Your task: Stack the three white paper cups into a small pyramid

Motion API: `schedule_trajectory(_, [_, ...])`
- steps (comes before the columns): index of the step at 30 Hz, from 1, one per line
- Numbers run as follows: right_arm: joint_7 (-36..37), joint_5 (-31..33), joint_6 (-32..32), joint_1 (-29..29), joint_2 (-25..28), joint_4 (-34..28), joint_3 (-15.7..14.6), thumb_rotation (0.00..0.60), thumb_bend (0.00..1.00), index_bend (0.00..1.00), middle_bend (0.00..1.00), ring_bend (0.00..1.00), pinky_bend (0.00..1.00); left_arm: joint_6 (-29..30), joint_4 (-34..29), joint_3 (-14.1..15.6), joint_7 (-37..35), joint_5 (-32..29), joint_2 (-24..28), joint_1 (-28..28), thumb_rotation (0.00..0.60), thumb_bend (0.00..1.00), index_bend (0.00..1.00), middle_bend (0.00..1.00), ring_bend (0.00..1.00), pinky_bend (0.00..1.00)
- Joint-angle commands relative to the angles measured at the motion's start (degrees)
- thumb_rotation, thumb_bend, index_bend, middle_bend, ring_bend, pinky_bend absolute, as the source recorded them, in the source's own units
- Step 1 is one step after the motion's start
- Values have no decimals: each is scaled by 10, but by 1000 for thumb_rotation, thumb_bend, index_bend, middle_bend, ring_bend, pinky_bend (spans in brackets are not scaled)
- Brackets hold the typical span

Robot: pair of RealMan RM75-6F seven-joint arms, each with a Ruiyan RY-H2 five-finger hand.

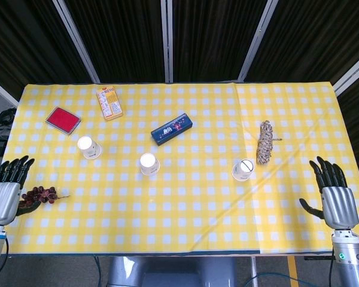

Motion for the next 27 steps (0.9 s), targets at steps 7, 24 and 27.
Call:
schedule_trajectory(7, [1, -3, 0, 0, 2, -4, -1, 600, 98, 2, 0, 0, 0, -5, 0, 1, -6, -2, 2, -1, 600, 66, 0, 0, 0, 0])
schedule_trajectory(24, [32, 4, -5, 6, 5, 7, 8, 600, 98, 17, 0, 0, 0, -134, 11, -80, 3, -103, 31, -103, 600, 169, 49, 0, 0, 0])
schedule_trajectory(27, [36, 8, -10, 8, 5, 11, 10, 600, 98, 19, 0, 0, 0, -185, 27, -93, 27, -141, 29, -140, 600, 183, 78, 0, 0, 0])
